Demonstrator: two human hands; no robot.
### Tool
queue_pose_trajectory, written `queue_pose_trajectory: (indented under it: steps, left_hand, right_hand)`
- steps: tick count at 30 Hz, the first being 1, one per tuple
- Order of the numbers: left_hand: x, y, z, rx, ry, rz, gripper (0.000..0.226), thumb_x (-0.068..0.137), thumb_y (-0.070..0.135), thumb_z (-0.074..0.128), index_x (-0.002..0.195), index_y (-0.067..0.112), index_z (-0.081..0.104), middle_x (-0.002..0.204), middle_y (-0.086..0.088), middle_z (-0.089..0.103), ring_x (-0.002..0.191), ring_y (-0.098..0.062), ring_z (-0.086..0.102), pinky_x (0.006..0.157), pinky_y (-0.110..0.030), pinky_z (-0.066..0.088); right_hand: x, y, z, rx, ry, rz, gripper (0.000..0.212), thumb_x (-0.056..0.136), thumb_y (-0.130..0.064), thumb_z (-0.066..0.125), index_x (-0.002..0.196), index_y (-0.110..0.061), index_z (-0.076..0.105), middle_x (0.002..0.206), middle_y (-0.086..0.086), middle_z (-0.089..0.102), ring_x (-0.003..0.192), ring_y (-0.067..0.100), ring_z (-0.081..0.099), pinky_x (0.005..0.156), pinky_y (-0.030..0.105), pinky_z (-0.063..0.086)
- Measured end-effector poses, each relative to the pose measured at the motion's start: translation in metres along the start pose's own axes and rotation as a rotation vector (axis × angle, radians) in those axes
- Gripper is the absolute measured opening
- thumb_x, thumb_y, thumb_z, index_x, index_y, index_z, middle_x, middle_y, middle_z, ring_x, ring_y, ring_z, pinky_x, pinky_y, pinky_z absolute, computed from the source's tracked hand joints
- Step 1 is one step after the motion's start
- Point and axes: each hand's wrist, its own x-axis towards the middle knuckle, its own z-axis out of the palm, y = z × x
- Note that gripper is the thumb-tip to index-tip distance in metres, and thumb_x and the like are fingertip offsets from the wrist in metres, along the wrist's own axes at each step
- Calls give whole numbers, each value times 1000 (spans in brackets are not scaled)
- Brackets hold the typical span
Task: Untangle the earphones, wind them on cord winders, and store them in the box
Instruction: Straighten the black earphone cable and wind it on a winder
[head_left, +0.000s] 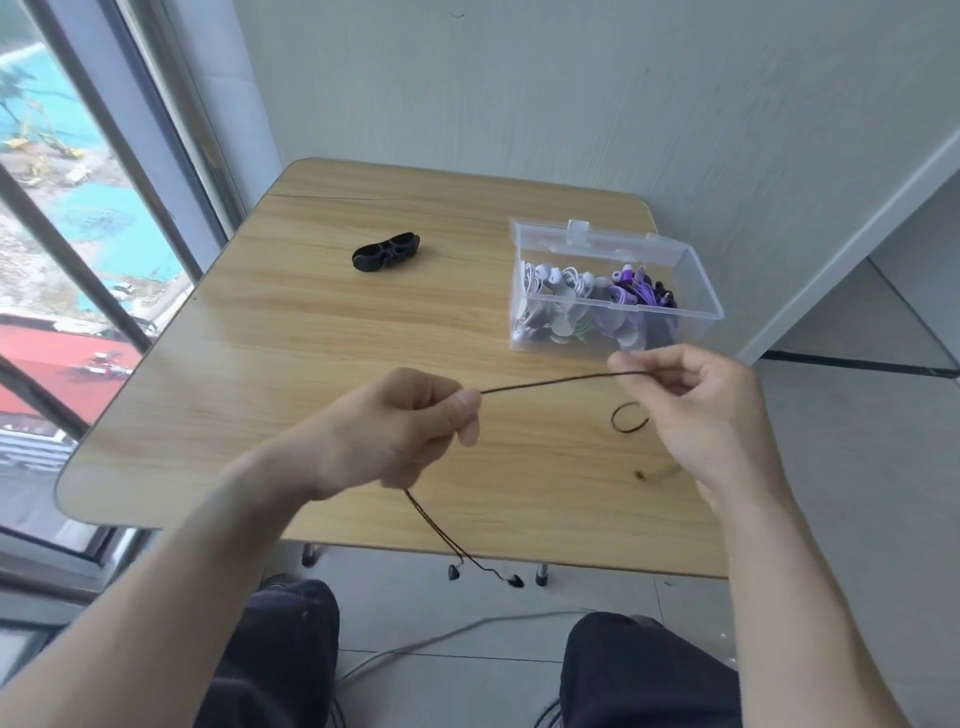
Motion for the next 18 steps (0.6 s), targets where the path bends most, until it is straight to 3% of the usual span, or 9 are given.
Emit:
queue_pose_trajectory:
  steps: [3,5,7,9,12,15,18]
  left_hand:
    - [-5,0,-12,129,35,-107,43,90,46,48,80,5,57,50,7,28,44,-10,19,40,-21,19]
    - [-6,-1,-13,152,36,-132,50,95,45,45,83,0,63,52,3,31,45,-13,21,43,-24,22]
    - [-7,-4,-11,180,50,-121,50,102,40,43,87,0,70,54,-4,42,46,-18,33,47,-26,32]
    - [-5,-4,-6,239,34,-117,36,104,30,47,94,6,72,61,-7,61,50,-21,52,55,-25,45]
    - [1,-11,4,382,49,-56,14,99,19,57,110,18,66,82,-1,75,76,-16,71,76,-29,55]
    - [8,-23,13,600,222,154,41,90,32,69,128,27,55,111,13,67,106,0,61,93,-32,53]
    - [12,-25,31,544,253,288,75,83,37,77,146,28,36,136,12,54,127,2,48,103,-26,45]
  right_hand:
    - [10,11,-14,-169,170,32,32,97,-44,60,87,-16,73,75,6,70,61,12,55,57,14,42]
    - [15,16,-22,-183,180,128,48,101,-54,45,88,-18,73,81,4,70,76,14,61,74,26,47]
    - [16,16,-22,-17,79,302,60,101,-62,33,83,-19,72,92,4,74,93,20,68,90,39,50]
    - [14,13,-16,185,-90,433,69,103,-61,26,90,-12,73,97,12,76,95,27,72,89,44,52]
    - [6,4,-3,461,-314,457,75,103,-59,21,98,-2,69,100,21,73,94,34,71,82,45,53]
    - [-2,-7,13,687,-475,448,78,103,-59,18,100,2,66,96,24,72,94,37,70,81,45,56]
    - [-12,-13,27,809,-642,457,79,101,-60,17,97,0,68,92,24,71,88,37,70,77,44,58]
